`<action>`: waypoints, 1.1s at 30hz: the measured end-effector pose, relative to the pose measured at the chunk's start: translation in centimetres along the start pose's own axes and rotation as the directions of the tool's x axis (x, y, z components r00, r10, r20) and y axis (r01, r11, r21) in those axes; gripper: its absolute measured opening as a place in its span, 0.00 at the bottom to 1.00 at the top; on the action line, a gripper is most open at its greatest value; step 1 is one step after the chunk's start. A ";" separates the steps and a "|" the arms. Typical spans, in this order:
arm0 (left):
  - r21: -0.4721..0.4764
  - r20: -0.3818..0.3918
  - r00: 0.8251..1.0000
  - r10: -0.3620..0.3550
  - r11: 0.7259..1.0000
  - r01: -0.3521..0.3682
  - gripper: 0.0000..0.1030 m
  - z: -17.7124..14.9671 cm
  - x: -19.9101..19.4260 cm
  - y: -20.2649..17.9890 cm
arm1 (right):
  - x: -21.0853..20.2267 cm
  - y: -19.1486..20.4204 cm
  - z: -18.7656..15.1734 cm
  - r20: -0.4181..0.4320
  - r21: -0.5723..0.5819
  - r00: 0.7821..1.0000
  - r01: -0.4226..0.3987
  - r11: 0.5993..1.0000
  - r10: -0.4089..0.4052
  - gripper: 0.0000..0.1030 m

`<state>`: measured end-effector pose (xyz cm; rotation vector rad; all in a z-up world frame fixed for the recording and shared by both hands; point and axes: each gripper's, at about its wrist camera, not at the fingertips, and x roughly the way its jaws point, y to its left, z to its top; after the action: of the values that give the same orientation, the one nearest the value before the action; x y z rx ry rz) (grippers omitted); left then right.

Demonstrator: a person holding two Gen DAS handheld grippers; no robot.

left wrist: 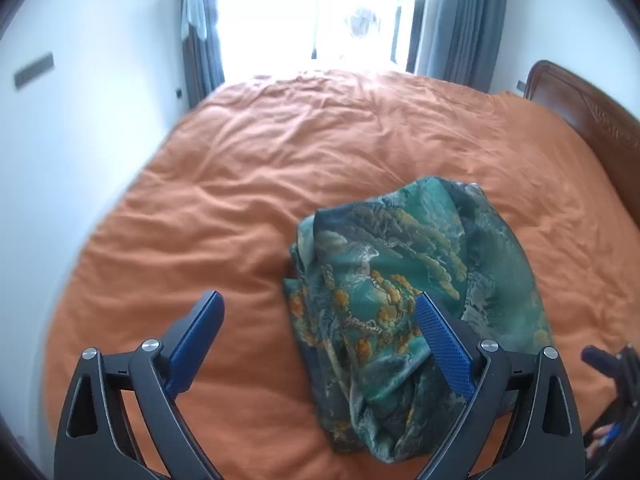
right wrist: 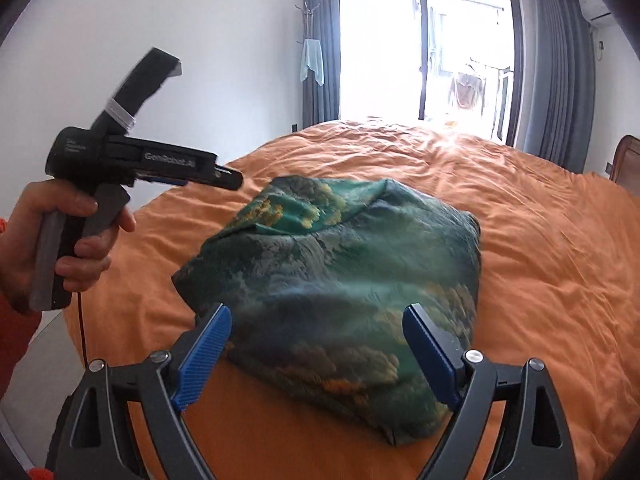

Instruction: Fold large clothes

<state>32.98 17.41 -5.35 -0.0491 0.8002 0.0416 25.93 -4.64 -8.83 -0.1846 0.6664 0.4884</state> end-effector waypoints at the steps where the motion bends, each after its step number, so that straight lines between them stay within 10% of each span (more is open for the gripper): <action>1: 0.013 0.016 1.000 0.018 1.000 -0.018 0.94 -0.1 -0.5 -0.4 | -0.1 -0.8 -0.3 -0.020 0.004 1.000 0.009 1.000 -0.009 0.87; 13: 0.094 0.081 0.991 0.108 0.989 -0.116 0.94 0.1 -2.5 -2.3 | -2.8 -4.2 -2.7 -0.109 0.015 0.988 0.111 0.994 -0.108 0.87; 20: 0.011 -0.054 0.994 -0.097 0.995 0.098 0.94 -0.1 -0.4 -0.2 | -2.4 -4.5 -3.8 -0.133 0.058 0.987 0.095 0.994 -0.086 0.87; 22: -0.103 -0.105 0.964 -0.245 0.967 0.235 0.94 -0.2 0.9 1.8 | -2.5 -4.5 -4.1 -0.132 0.059 0.988 0.092 0.994 -0.083 0.87; 26: -0.373 -0.137 0.857 -0.497 0.827 0.420 0.94 -1.0 4.4 6.1 | -2.5 -5.1 -4.7 -0.139 0.089 0.988 0.073 0.993 -0.061 0.87; 33: -0.514 -0.163 0.771 -0.615 0.720 0.466 0.94 -2.7 10.4 7.2 | -2.6 -5.9 -5.0 -0.142 0.129 0.990 0.041 0.991 -0.023 0.87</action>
<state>37.89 24.61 -14.90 -0.7591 1.0694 -0.3655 24.36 -12.35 -10.99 -0.1054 0.8290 0.4013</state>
